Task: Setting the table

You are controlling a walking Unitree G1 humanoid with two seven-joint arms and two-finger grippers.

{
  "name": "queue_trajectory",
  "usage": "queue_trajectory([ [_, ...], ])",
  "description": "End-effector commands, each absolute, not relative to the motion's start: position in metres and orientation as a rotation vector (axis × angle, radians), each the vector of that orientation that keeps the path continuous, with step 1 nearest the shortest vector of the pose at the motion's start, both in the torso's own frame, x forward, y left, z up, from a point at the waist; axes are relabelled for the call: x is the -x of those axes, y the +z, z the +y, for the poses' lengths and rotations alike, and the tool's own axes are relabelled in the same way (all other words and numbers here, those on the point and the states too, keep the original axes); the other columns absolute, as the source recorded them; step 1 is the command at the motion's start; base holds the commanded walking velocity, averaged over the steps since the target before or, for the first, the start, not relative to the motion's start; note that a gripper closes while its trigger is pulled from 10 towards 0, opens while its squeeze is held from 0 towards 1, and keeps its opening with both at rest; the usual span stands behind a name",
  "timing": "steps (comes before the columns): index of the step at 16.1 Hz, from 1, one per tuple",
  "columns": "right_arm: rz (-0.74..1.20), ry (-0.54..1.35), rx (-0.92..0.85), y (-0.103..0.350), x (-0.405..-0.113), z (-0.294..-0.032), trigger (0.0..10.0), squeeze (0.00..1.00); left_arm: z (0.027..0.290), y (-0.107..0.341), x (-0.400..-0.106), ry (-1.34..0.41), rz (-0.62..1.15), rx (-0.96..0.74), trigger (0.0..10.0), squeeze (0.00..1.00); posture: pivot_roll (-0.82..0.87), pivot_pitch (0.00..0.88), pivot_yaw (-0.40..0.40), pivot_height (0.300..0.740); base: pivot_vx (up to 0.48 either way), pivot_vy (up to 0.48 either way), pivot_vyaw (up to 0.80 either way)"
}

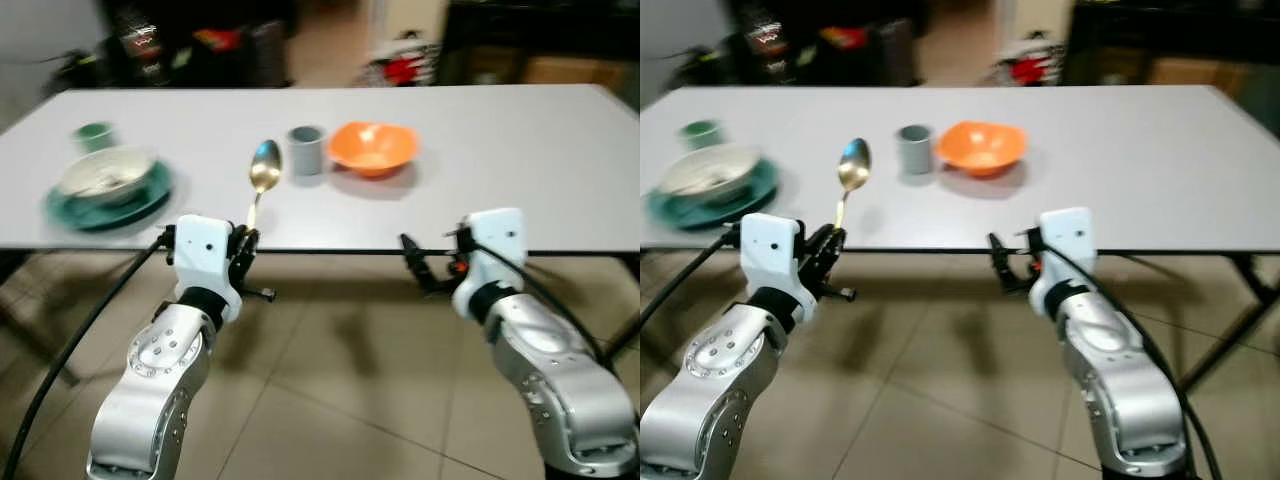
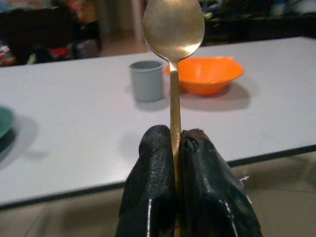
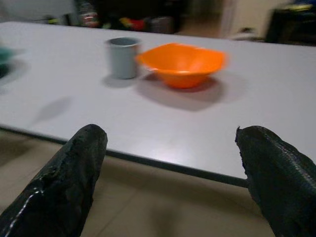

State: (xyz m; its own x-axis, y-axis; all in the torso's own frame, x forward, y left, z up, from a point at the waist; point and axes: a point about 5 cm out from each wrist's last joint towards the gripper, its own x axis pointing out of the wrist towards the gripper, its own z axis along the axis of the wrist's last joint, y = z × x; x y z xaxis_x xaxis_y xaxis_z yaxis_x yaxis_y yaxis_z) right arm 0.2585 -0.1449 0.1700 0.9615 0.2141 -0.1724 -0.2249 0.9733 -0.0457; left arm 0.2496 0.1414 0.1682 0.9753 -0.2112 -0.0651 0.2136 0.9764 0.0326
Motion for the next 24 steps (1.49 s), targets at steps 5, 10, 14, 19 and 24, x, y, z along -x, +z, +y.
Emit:
queue_trajectory([
  [5, 0.142, 0.275, 0.066, 0.176, -0.258, -0.134, 10.0, 0.00, 0.152, 0.168, -0.250, -0.186, 0.060, -0.051, 10.0, 0.00, -0.04, 0.000, 0.030, 0.740, 0.270, 0.000, 0.00],
  [10, 0.148, 0.281, 0.068, 0.174, -0.257, -0.134, 10.0, 0.00, 0.151, 0.166, -0.252, -0.195, 0.069, -0.040, 10.0, 0.00, -0.05, 0.000, 0.032, 0.740, 0.291, 0.000, -0.32],
  [14, 0.149, 0.287, 0.072, 0.173, -0.256, -0.133, 10.0, 0.00, 0.149, 0.164, -0.252, -0.207, 0.073, -0.036, 10.0, 0.00, -0.05, 0.000, 0.031, 0.740, 0.337, 0.000, 0.00],
  [19, 0.163, 0.326, 0.077, 0.171, -0.253, -0.130, 10.0, 0.00, 0.143, 0.146, -0.255, -0.211, 0.159, 0.012, 10.0, 0.00, -0.04, 0.000, 0.033, 0.740, 0.130, 0.000, 0.00],
  [24, 0.204, 0.418, 0.057, 0.168, -0.246, -0.123, 10.0, 0.00, 0.145, 0.115, -0.278, -0.182, 0.370, -0.061, 10.0, 0.00, -0.07, 0.000, 0.046, 0.740, 0.000, 0.000, 0.00],
])
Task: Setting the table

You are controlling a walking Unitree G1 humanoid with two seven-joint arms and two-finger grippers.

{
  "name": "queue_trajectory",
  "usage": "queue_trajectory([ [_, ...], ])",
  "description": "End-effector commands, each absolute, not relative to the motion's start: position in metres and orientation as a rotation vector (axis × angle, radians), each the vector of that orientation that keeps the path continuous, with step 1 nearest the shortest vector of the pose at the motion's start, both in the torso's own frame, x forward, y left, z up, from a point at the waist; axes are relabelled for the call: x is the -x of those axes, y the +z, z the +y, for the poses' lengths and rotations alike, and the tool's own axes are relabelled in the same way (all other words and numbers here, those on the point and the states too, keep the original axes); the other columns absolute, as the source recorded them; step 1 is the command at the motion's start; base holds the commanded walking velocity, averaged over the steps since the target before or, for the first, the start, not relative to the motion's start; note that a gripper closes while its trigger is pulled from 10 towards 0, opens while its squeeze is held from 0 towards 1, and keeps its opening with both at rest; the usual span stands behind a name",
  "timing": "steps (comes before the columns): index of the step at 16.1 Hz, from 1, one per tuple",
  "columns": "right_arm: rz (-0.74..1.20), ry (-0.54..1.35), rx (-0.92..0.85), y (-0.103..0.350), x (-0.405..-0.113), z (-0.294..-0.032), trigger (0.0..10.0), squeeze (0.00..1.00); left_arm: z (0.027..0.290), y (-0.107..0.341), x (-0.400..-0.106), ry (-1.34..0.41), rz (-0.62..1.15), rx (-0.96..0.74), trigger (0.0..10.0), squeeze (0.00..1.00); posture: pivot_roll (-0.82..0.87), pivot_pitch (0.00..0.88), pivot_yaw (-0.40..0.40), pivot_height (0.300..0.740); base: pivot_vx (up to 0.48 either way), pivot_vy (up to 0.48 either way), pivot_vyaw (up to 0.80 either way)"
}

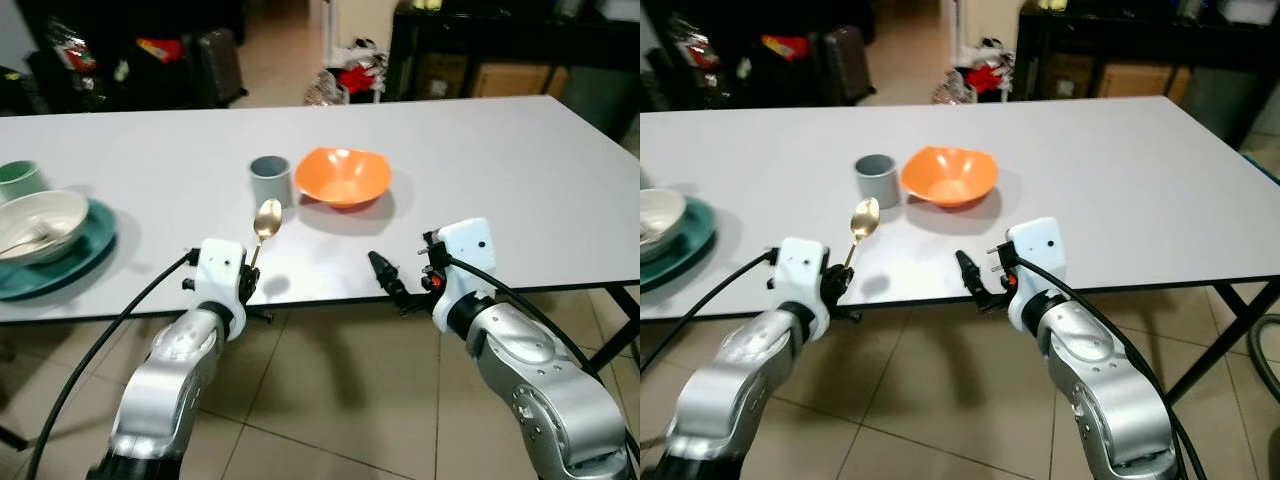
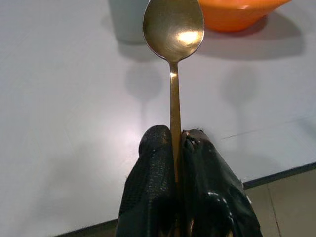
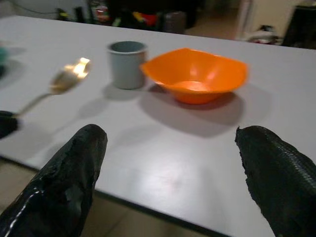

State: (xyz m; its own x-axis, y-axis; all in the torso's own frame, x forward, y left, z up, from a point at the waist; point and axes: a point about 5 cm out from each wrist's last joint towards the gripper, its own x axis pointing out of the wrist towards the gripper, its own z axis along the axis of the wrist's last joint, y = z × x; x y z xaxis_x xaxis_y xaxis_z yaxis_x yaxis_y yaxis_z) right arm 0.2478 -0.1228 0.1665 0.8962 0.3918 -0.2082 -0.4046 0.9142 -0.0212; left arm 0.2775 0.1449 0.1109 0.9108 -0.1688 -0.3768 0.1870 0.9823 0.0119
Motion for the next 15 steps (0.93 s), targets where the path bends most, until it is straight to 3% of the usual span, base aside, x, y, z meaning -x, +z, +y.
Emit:
queue_trajectory([
  [1, 0.203, 0.437, 0.066, 0.168, -0.245, -0.122, 10.0, 0.00, 0.140, 0.112, -0.288, -0.190, 0.388, -0.020, 10.0, 0.00, -0.07, 0.000, 0.042, 0.740, 0.000, 0.000, 0.00],
  [7, 0.257, 0.571, 0.078, 0.168, -0.237, -0.120, 10.0, 0.00, 0.129, 0.102, -0.336, -0.107, 0.506, 0.139, 10.0, 0.00, -0.09, 0.005, 0.039, 0.740, 0.000, 0.000, 0.00],
  [15, 0.279, 0.611, 0.069, 0.167, -0.231, -0.116, 10.0, 0.00, 0.117, 0.098, -0.360, -0.030, 0.592, 0.240, 10.0, 0.00, -0.10, 0.012, 0.057, 0.740, 0.000, 0.000, 0.00],
])
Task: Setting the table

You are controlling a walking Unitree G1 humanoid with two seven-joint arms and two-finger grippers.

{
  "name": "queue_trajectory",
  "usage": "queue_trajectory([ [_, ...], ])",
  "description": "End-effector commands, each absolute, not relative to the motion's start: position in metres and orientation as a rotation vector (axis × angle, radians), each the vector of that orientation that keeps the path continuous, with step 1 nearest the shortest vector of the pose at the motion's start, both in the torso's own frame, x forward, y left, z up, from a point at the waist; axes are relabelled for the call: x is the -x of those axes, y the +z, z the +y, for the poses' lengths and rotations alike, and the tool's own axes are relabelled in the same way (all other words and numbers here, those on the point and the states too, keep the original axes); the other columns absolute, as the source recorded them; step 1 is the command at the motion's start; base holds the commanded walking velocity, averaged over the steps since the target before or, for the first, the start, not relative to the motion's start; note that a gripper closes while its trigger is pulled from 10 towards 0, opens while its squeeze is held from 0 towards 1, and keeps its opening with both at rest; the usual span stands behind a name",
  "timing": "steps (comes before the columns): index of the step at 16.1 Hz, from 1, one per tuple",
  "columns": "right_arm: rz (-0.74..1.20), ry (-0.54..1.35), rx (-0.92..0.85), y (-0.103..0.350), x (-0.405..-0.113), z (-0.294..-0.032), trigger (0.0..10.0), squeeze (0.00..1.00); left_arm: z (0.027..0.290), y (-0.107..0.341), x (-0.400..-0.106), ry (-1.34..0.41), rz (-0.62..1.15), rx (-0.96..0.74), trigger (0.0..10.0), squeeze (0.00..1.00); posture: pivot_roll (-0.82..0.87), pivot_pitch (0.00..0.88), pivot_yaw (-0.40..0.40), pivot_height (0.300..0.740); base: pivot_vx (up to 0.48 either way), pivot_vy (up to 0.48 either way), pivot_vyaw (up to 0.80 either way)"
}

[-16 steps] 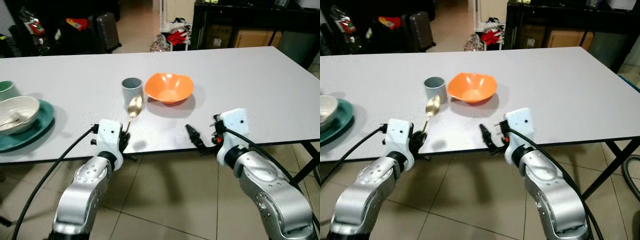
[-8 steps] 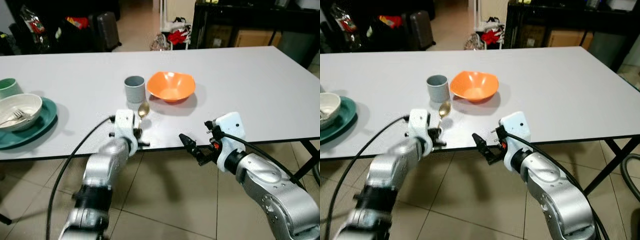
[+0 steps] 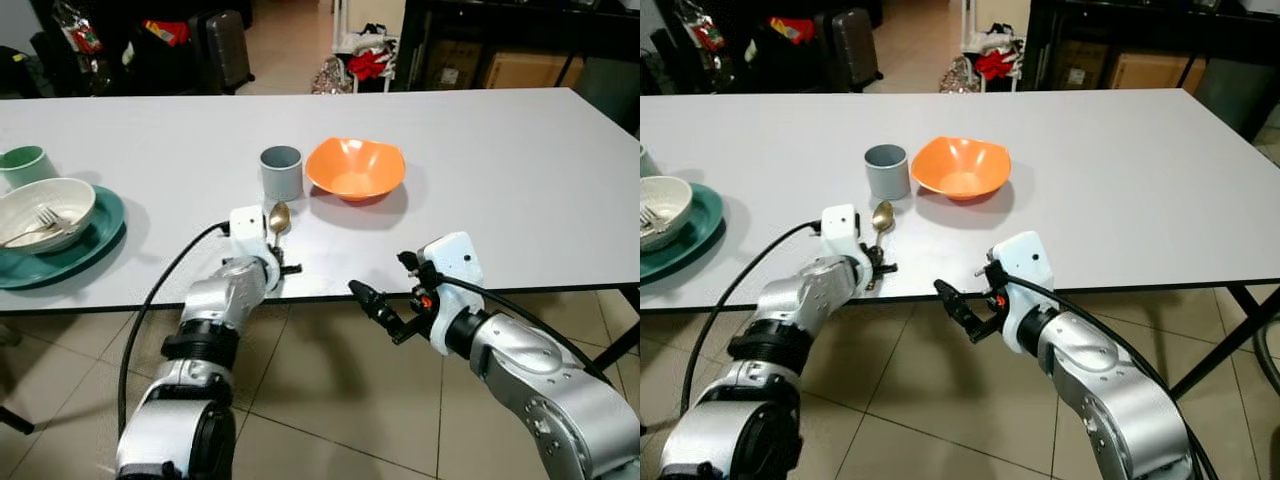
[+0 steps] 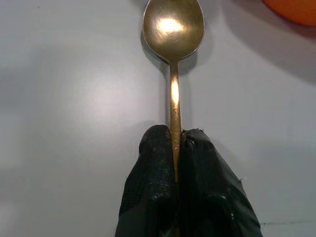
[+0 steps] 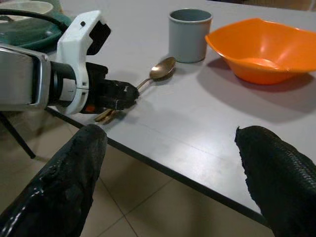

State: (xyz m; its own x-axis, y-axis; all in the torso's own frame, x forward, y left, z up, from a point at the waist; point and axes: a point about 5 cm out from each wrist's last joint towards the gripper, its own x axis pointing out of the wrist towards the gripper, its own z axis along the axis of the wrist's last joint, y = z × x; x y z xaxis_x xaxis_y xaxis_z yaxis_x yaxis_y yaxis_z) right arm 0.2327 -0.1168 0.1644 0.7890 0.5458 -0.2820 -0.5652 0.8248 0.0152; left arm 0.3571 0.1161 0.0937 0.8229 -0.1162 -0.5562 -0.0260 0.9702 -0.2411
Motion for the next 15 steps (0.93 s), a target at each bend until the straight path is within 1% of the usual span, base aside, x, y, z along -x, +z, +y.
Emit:
queue_trajectory([
  [1, 0.279, 0.610, 0.068, 0.167, -0.230, -0.116, 10.0, 0.00, 0.115, 0.098, -0.362, -0.022, 0.594, 0.239, 10.0, 0.00, -0.10, 0.013, 0.057, 0.740, 0.000, 0.000, 0.00],
  [3, 0.279, 0.611, 0.065, 0.167, -0.231, -0.116, 10.0, 0.00, 0.111, 0.099, -0.365, -0.007, 0.593, 0.257, 10.0, 0.00, -0.10, 0.014, 0.058, 0.740, 0.000, 0.000, 0.00],
  [6, 0.282, 0.614, 0.064, 0.167, -0.230, -0.115, 10.0, 0.00, 0.112, 0.100, -0.370, 0.057, 0.585, 0.237, 10.0, 0.00, -0.10, 0.016, 0.058, 0.740, 0.000, 0.000, 0.00],
  [12, 0.280, 0.624, 0.069, 0.166, -0.230, -0.115, 10.0, 0.00, 0.111, 0.101, -0.376, 0.077, 0.564, 0.272, 10.0, 0.00, -0.11, 0.018, 0.061, 0.740, 0.000, 0.000, 0.00],
  [13, 0.279, 0.627, 0.071, 0.167, -0.230, -0.115, 10.0, 0.00, 0.111, 0.102, -0.377, 0.072, 0.557, 0.280, 10.0, 0.22, -0.12, 0.018, 0.062, 0.740, 0.000, 0.000, 0.00],
  [15, 0.275, 0.629, 0.073, 0.167, -0.230, -0.115, 10.0, 0.00, 0.114, 0.104, -0.379, 0.076, 0.537, 0.295, 10.0, 0.49, -0.12, 0.018, 0.062, 0.740, 0.000, 0.000, 0.00],
])
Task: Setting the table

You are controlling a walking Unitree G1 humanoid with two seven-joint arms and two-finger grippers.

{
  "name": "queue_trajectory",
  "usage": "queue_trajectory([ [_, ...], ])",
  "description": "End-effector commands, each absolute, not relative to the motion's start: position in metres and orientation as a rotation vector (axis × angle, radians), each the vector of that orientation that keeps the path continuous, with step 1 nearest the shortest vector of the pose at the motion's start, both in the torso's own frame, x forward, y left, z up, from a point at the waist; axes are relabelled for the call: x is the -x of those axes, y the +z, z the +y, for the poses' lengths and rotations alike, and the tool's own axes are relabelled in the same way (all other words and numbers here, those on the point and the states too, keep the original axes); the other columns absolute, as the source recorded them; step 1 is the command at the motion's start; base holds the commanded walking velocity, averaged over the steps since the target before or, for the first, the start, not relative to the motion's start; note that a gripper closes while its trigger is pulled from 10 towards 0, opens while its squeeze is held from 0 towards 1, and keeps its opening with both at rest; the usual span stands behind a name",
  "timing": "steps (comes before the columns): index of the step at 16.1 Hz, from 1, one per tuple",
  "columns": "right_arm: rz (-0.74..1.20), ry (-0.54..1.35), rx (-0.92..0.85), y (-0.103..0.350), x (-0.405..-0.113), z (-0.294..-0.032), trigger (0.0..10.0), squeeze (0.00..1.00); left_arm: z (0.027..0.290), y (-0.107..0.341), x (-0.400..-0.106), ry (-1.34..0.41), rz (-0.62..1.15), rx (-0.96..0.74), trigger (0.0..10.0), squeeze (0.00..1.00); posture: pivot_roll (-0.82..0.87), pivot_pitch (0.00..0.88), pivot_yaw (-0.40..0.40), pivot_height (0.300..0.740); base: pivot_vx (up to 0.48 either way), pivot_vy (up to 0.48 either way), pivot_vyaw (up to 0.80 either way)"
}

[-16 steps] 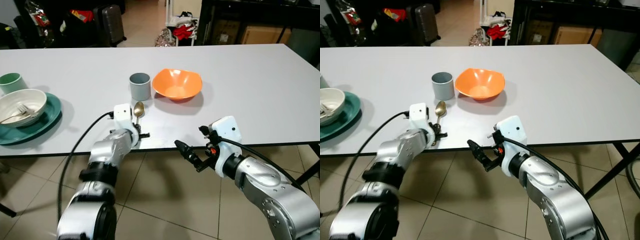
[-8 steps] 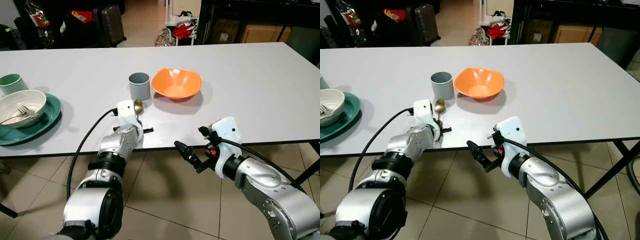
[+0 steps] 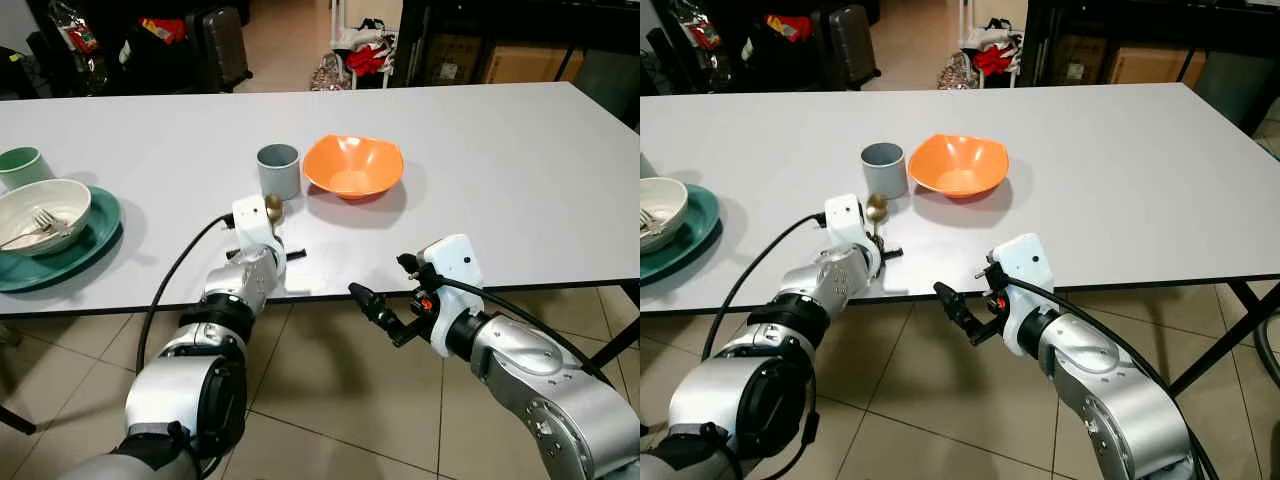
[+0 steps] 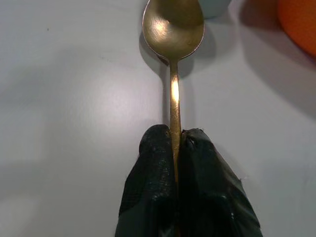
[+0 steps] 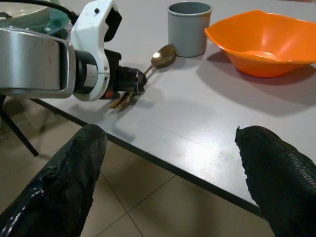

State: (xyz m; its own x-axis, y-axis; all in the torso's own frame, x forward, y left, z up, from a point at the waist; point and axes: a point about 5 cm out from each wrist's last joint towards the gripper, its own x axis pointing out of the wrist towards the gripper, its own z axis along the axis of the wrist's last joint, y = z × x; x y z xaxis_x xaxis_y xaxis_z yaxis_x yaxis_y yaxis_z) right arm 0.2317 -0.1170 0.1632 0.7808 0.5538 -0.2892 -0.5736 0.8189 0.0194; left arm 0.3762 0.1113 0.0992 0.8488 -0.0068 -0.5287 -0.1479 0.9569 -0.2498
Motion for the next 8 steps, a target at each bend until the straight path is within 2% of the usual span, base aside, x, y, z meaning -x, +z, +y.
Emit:
queue_trajectory([
  [1, 0.274, 0.630, 0.073, 0.1669, -0.2297, -0.1148, 10.0, 0.00, 0.1141, 0.1045, -0.3798, 0.074, 0.532, 0.309, 10.0, 0.57, -0.12, 0.016, 0.063, 0.740, 0.000, 0.000, 0.00],
  [3, 0.272, 0.629, 0.074, 0.1669, -0.2301, -0.1149, 10.0, 0.00, 0.1140, 0.1046, -0.3804, 0.071, 0.529, 0.314, 10.0, 0.58, -0.12, 0.015, 0.065, 0.740, 0.000, 0.000, 0.00],
  [4, 0.269, 0.628, 0.075, 0.1671, -0.2307, -0.1148, 10.0, 0.00, 0.1143, 0.1044, -0.3807, 0.070, 0.527, 0.313, 10.0, 0.81, -0.12, 0.015, 0.067, 0.740, 0.000, 0.000, 0.00],
  [5, 0.267, 0.628, 0.074, 0.1672, -0.2308, -0.1145, 10.0, 0.00, 0.1146, 0.1040, -0.3808, 0.070, 0.525, 0.317, 10.0, 0.91, -0.12, 0.014, 0.066, 0.740, 0.000, 0.000, 0.00],
  [6, 0.266, 0.628, 0.074, 0.1672, -0.2308, -0.1142, 10.0, 0.00, 0.1147, 0.1038, -0.3809, 0.069, 0.523, 0.319, 10.0, 0.96, -0.12, 0.014, 0.067, 0.740, 0.000, 0.000, 0.00],
  [7, 0.266, 0.629, 0.073, 0.1671, -0.2305, -0.1140, 10.0, 0.00, 0.1145, 0.1040, -0.3810, 0.066, 0.520, 0.318, 10.0, 0.96, -0.12, 0.013, 0.067, 0.740, 0.000, 0.000, 0.00],
  [8, 0.265, 0.631, 0.074, 0.1672, -0.2300, -0.1138, 10.0, 0.00, 0.1138, 0.1062, -0.3819, 0.059, 0.506, 0.327, 10.0, 0.90, -0.12, 0.013, 0.066, 0.740, 0.000, 0.000, 0.00],
])
